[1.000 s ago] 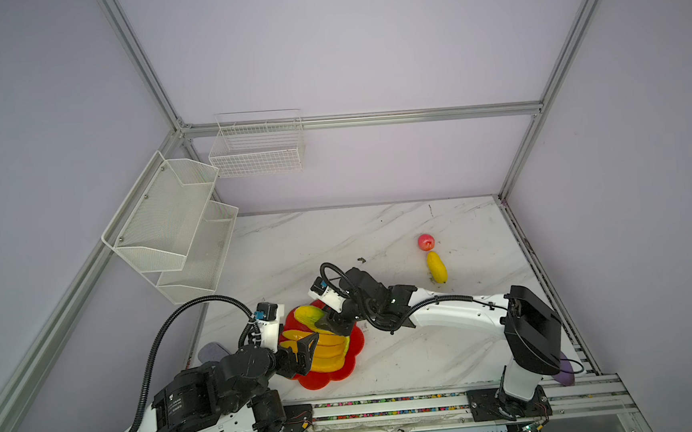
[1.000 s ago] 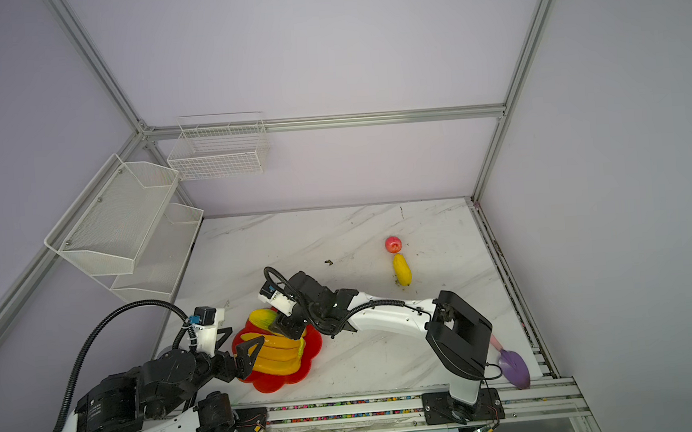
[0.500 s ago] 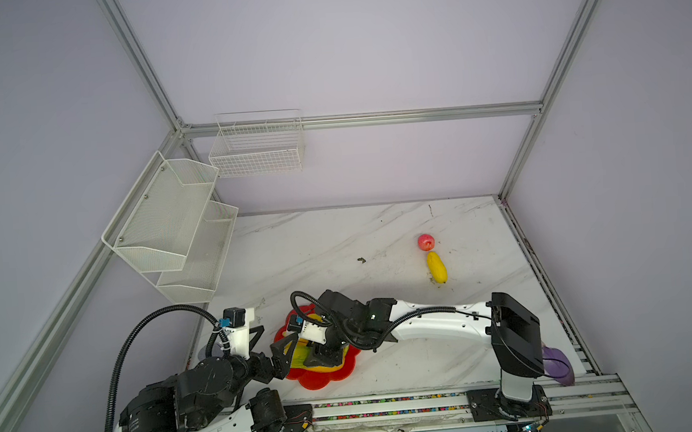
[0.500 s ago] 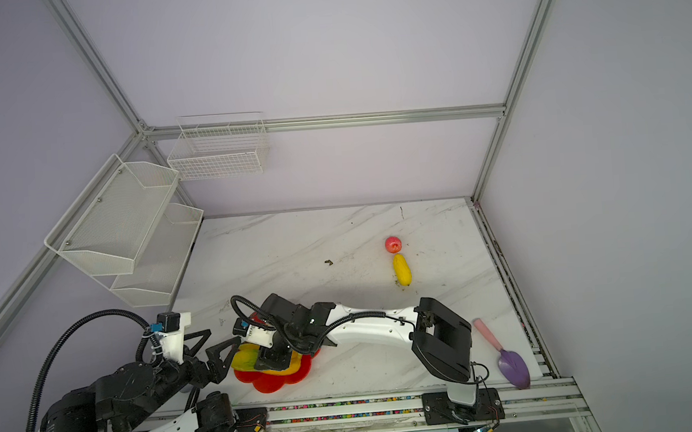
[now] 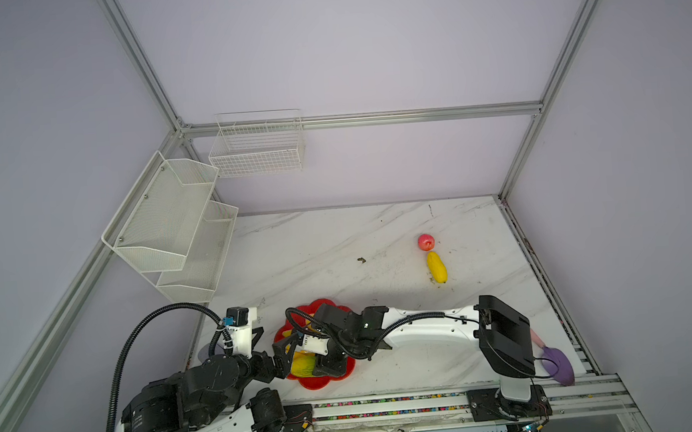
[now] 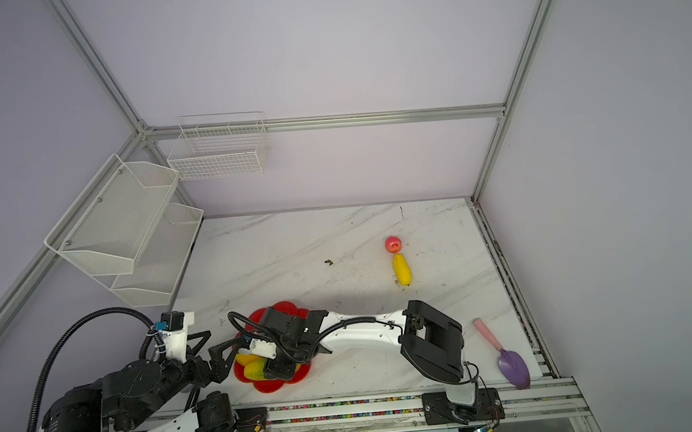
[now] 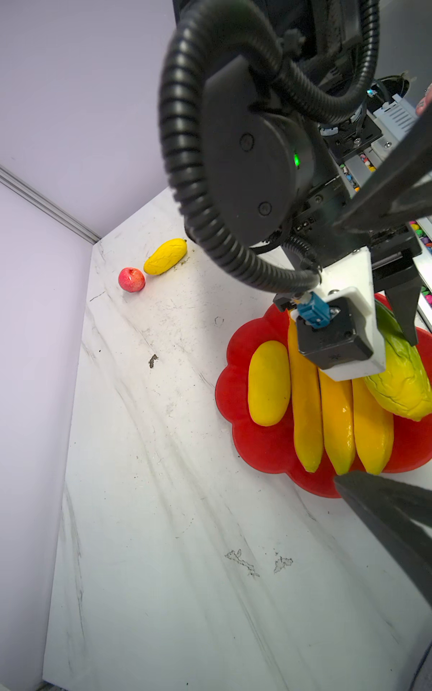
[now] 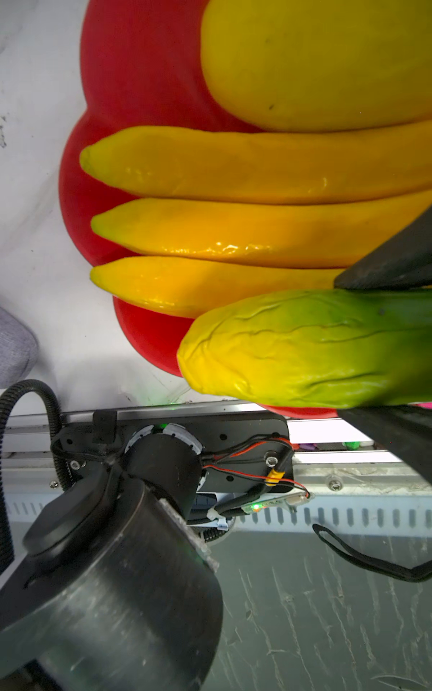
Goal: Place and organize the fake fruits in the fruit bowl
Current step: 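Place the green-yellow mango in the bowl nearest the robot and release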
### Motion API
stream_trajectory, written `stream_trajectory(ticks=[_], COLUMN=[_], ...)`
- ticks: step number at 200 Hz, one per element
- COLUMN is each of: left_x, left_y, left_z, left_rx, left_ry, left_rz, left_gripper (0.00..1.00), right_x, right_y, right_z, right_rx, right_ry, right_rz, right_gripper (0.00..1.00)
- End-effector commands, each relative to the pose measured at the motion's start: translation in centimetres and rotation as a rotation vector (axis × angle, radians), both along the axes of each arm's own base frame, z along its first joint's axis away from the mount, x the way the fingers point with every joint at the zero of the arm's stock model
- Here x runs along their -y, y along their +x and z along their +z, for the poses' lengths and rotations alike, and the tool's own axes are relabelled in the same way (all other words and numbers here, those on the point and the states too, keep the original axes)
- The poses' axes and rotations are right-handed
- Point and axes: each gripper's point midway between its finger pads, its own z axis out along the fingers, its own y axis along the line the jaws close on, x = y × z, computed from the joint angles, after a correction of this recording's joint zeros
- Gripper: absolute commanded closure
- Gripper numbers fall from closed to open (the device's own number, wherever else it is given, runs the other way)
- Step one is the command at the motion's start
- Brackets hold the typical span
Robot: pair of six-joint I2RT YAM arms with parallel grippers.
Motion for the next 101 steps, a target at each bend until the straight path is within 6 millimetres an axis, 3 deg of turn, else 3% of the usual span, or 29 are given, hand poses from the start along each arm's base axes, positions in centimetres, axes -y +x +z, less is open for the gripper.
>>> stream_trajectory(ticks=[1, 35, 57, 101], left_x=[-1.0, -1.0, -1.1, -1.0], left_y=[-0.1, -0.1, -0.1, -0.1], left_z=[2.5, 2.6, 2.6, 2.9], left_rx=[0.033, 0.032, 0.035, 0.043], left_ry=[-0.078, -0.081, -0.081, -0.084], left_rz=[0.032, 0.032, 0.034, 0.029], left_gripper=[0.00, 0.00, 0.00, 0.00], right_x=[0.3, 0.2, 0.3, -0.4], right_y=[0.1, 0.4, 0.5, 0.6], right_z=[-1.3, -1.8, -1.6, 2.8], right_rx=[0.021, 0.028, 0.035, 0.060], right_ry=[-0.050, -0.071, -0.069, 0.039], right_rz=[0.016, 0.015, 0.012, 0.003], right_gripper=[0.52, 0.49, 0.37, 0.24])
